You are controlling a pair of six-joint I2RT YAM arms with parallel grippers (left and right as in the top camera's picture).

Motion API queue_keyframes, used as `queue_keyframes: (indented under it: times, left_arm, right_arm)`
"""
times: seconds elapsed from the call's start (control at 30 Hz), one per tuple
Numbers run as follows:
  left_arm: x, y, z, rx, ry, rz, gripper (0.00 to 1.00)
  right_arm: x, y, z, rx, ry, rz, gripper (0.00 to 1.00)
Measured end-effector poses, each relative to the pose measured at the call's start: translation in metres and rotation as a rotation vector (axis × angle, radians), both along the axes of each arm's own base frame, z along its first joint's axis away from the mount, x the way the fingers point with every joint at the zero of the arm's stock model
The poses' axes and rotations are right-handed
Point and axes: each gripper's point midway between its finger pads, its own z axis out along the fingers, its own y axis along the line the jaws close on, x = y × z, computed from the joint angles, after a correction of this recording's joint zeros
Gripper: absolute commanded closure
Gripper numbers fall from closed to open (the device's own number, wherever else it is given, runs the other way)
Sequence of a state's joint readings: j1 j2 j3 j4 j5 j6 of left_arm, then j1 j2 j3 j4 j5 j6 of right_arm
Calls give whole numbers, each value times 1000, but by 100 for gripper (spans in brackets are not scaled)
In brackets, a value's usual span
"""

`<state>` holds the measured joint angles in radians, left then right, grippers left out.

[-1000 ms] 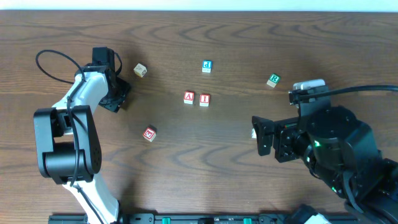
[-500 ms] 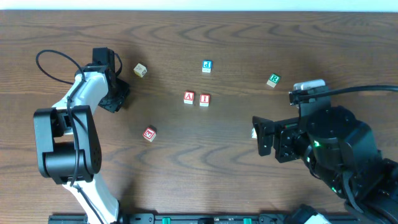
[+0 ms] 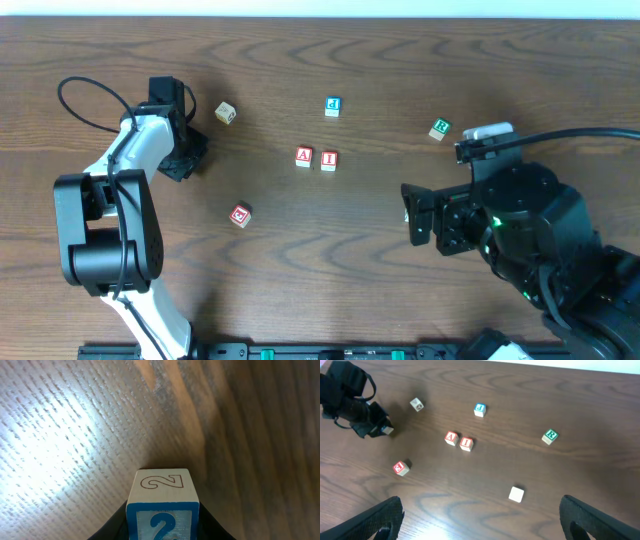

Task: Spell out Ai2
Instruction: 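Carry the blue '2' block right of the 'I' block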

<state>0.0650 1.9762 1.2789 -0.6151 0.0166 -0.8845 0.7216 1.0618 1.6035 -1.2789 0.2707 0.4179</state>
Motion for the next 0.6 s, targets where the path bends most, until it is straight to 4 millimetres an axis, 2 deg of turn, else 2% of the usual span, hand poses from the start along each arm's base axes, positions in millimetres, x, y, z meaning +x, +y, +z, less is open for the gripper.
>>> queue_keyframes:
  times: [0.17, 0.27, 0.37, 0.47, 0.53, 0.6]
  left_arm:
    - [-2, 2, 12, 36, 36, -53, 94]
    - [9, -1, 36, 96, 38, -123, 94]
    - [32, -17, 66, 144, -21, -223, 94]
    - [57, -49, 97, 176, -108, -348, 94]
    - [68, -89, 117, 189, -172, -469, 94]
    - [70, -127, 126, 190, -214, -568, 95]
  right_arm:
    - [7, 5, 10, 17, -47, 10, 1]
    - [11, 1, 18, 18, -76, -8, 1]
    - [16, -11, 35, 31, -118, -53, 1]
    - [17, -26, 64, 55, -192, -94, 1]
    - [13, -39, 91, 73, -256, -118, 1]
    - [6, -51, 110, 81, -301, -135, 1]
